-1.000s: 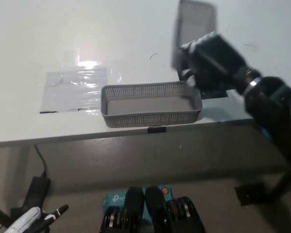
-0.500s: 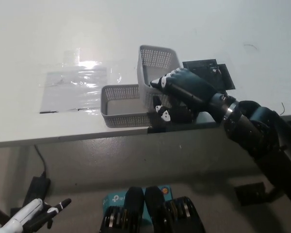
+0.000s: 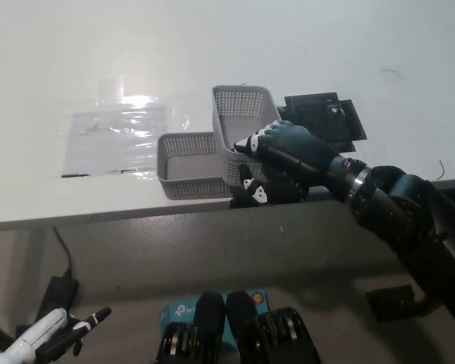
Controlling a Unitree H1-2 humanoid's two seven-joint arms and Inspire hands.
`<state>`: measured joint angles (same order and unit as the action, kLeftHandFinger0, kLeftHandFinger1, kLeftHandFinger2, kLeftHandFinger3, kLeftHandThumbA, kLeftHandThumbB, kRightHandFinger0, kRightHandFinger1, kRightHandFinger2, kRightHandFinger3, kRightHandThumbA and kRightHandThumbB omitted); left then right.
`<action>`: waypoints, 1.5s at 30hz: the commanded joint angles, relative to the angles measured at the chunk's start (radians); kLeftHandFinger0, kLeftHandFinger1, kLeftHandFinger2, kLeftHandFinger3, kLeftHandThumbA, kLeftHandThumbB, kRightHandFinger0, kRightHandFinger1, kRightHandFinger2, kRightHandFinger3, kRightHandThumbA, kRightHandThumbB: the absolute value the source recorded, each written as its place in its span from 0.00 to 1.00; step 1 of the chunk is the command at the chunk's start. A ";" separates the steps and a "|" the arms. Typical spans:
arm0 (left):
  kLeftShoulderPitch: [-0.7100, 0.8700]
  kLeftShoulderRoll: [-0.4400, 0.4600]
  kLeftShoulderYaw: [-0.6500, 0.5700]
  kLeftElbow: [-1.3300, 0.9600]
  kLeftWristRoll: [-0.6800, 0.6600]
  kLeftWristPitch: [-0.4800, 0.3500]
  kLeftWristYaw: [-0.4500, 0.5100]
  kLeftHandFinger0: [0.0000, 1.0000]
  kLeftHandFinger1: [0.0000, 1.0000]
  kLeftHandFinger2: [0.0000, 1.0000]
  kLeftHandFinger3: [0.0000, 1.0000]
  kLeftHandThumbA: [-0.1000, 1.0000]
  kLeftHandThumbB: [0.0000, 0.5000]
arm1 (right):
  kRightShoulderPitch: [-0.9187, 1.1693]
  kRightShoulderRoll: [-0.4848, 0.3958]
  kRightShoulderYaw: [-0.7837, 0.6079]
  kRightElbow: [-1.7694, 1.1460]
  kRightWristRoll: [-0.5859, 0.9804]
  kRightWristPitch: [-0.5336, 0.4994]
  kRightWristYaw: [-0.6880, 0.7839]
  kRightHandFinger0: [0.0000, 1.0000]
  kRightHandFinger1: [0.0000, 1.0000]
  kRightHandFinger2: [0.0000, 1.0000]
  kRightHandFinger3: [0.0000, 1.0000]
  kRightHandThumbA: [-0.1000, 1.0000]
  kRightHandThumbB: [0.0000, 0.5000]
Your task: The robot uses its right hand to pick up the grey box kept on the middle on the desk and place it on top of another box next to it in a right angle
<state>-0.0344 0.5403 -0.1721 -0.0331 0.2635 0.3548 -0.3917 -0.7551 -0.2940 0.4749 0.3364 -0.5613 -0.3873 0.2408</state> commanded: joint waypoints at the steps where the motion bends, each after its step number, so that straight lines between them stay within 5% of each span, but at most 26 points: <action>1: -0.011 0.035 -0.003 -0.019 0.008 -0.012 -0.015 0.00 0.00 0.00 0.12 0.94 0.51 | 0.004 0.015 0.009 0.027 -0.062 -0.056 -0.060 0.00 0.06 0.39 0.35 0.00 0.49; 3: -0.007 0.034 -0.002 -0.025 0.007 -0.004 -0.018 0.00 0.00 0.01 0.12 0.94 0.49 | 0.005 0.017 0.025 0.033 -0.101 -0.042 -0.071 0.00 0.11 0.47 0.40 0.00 0.37; 4: -0.008 0.037 -0.005 -0.025 0.007 -0.011 -0.022 0.00 0.00 0.00 0.11 0.97 0.57 | 0.002 0.014 0.041 0.035 -0.137 -0.035 -0.078 0.00 0.17 0.55 0.49 0.00 0.37; 6: -0.006 0.040 -0.006 -0.029 0.012 -0.006 -0.023 0.01 0.00 0.01 0.12 0.97 0.59 | 0.004 0.012 0.056 0.034 -0.167 -0.025 -0.082 0.00 0.20 0.58 0.61 0.00 0.07; 7: -0.007 0.039 -0.005 -0.028 0.009 -0.007 -0.023 0.00 0.00 0.01 0.12 0.96 0.57 | 0.004 0.012 0.063 0.031 -0.181 -0.017 -0.082 0.00 0.13 0.51 0.63 0.00 0.00; 8: -0.009 0.039 -0.005 -0.028 0.007 0.002 -0.028 0.00 0.00 0.01 0.13 0.96 0.57 | 0.003 0.008 0.073 0.019 -0.199 -0.005 -0.075 0.00 0.06 0.46 0.68 0.00 0.00; 9: -0.009 0.038 -0.005 -0.020 0.009 -0.010 -0.024 0.00 0.00 0.02 0.14 0.97 0.59 | 0.001 0.005 0.083 0.010 -0.209 0.013 -0.049 0.01 0.18 0.56 0.86 0.00 0.02; 11: -0.010 0.038 -0.005 -0.020 0.010 -0.012 -0.024 0.00 0.00 0.01 0.14 0.97 0.59 | 0.002 0.004 0.084 0.006 -0.213 0.017 -0.048 0.00 0.13 0.49 0.86 0.00 0.00; 12: -0.009 0.037 -0.003 -0.021 0.007 -0.007 -0.025 0.00 0.00 0.02 0.14 0.97 0.59 | 0.002 0.002 0.088 0.003 -0.229 0.021 -0.051 0.04 0.24 0.51 0.94 0.05 0.07; 13: -0.010 0.037 -0.005 -0.027 0.014 0.003 -0.025 0.01 0.00 0.01 0.12 0.97 0.58 | -0.001 -0.003 0.098 -0.006 -0.266 0.032 -0.054 0.20 0.40 0.59 0.98 0.14 0.20; 15: -0.009 0.033 -0.002 -0.023 0.009 -0.007 -0.022 0.00 0.00 0.00 0.12 0.95 0.56 | -0.003 -0.007 0.102 -0.018 -0.292 0.037 -0.059 0.17 0.40 0.53 0.98 0.21 0.23; 22: -0.006 0.032 -0.002 -0.015 0.008 -0.031 -0.021 0.00 0.00 0.00 0.11 0.96 0.57 | 0.005 -0.014 0.096 -0.042 -0.338 0.032 -0.100 0.18 0.38 0.47 0.92 0.15 0.29; 23: 0.001 0.027 0.001 -0.016 0.001 -0.024 -0.022 0.00 0.00 0.00 0.10 0.96 0.59 | 0.009 -0.017 0.095 -0.060 -0.348 0.047 -0.084 0.27 0.45 0.52 0.97 0.17 0.31; 26: 0.011 0.020 -0.002 -0.024 0.005 0.001 -0.024 0.01 0.00 0.01 0.11 0.96 0.57 | 0.014 -0.026 0.091 -0.092 -0.364 0.066 -0.060 0.56 0.86 1.00 1.00 0.28 0.34; 27: 0.009 0.021 -0.004 -0.021 0.009 0.002 -0.025 0.01 0.00 0.00 0.10 0.96 0.51 | 0.014 -0.027 0.087 -0.097 -0.368 0.067 -0.063 0.62 1.00 1.00 1.00 0.32 0.38; 30: 0.015 0.020 -0.010 -0.017 0.015 -0.011 -0.020 0.02 0.00 0.01 0.11 0.94 0.45 | 0.019 -0.033 0.080 -0.120 -0.365 0.075 -0.047 0.76 1.00 1.00 1.00 0.42 0.45; 32: 0.020 0.015 -0.004 -0.018 0.004 -0.010 -0.021 0.00 0.00 0.00 0.07 0.93 0.43 | 0.018 -0.036 0.068 -0.156 -0.356 0.105 -0.008 0.98 1.00 1.00 1.00 0.51 0.64; 33: 0.023 0.014 0.000 -0.016 -0.005 -0.017 -0.023 0.00 0.00 0.00 0.07 0.93 0.42 | 0.016 -0.035 0.059 -0.173 -0.346 0.124 0.016 1.00 1.00 1.00 1.00 0.53 0.69; 37: 0.024 0.011 -0.006 -0.012 0.009 -0.022 -0.013 0.00 0.00 0.00 0.11 0.95 0.46 | -0.019 -0.044 0.043 -0.257 -0.322 0.214 0.179 1.00 1.00 1.00 1.00 0.68 0.84; 41: 0.028 0.007 -0.006 -0.003 0.008 -0.032 -0.010 0.00 0.00 0.00 0.10 0.94 0.42 | -0.045 -0.038 0.021 -0.301 -0.283 0.257 0.271 1.00 1.00 1.00 1.00 0.68 0.94; 45: 0.028 0.008 -0.010 -0.019 0.021 -0.015 -0.010 0.00 0.00 0.00 0.10 0.98 0.50 | -0.072 -0.031 0.007 -0.326 -0.263 0.275 0.320 1.00 1.00 1.00 1.00 0.69 0.95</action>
<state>-0.0106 0.5362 -0.1785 -0.0330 0.2678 0.3485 -0.4122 -0.7431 -0.3197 0.5127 0.0662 -0.8738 -0.1845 0.4392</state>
